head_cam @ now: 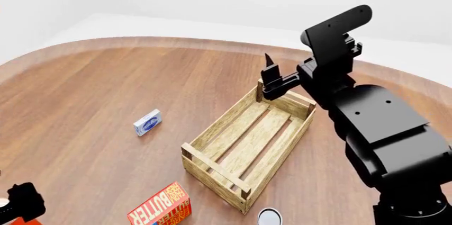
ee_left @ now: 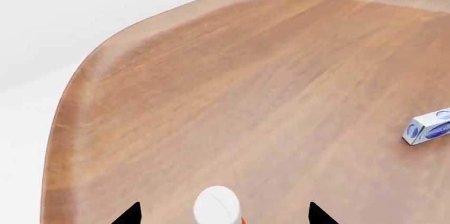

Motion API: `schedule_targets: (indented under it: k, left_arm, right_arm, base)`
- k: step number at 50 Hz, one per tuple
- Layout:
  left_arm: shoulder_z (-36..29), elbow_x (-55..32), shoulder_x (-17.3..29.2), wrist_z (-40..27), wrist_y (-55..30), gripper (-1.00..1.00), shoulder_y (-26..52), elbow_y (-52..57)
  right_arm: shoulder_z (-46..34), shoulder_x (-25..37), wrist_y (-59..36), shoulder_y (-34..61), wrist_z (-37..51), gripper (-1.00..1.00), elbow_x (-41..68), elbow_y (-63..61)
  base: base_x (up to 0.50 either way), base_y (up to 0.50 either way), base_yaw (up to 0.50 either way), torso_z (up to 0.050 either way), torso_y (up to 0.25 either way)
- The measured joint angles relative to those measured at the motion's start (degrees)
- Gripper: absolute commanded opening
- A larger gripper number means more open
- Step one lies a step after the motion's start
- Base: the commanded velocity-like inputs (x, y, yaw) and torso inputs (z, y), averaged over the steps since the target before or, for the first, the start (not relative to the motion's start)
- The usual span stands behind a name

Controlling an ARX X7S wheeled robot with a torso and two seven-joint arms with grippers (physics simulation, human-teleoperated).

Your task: Pick up the ketchup, and put it in the wooden tray.

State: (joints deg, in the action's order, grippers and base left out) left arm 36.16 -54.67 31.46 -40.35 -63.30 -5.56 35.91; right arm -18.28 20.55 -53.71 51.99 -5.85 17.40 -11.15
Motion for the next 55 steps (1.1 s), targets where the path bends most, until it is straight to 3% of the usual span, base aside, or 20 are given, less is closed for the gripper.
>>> schedule_targets:
  k: [24,55]
  left_arm:
    - [-8.5,10.6,-1.5,4.0,9.1,1.0,0.1,-8.1]
    - [-13.9,17.7,-3.9,6.4,17.8,1.0,0.6,-16.6]
  right_arm:
    - [-0.8,0.1,-0.6,0.6,0.1,1.0,0.3,0.2]
    - [-1.5,0.6,-3.2,1.5,0.7,1.0,0.8,-1.6]
  base:
    - [0.0,0.0,0.0,0.0,0.0]
    - [0.0,0.0,0.0,0.0,0.0]
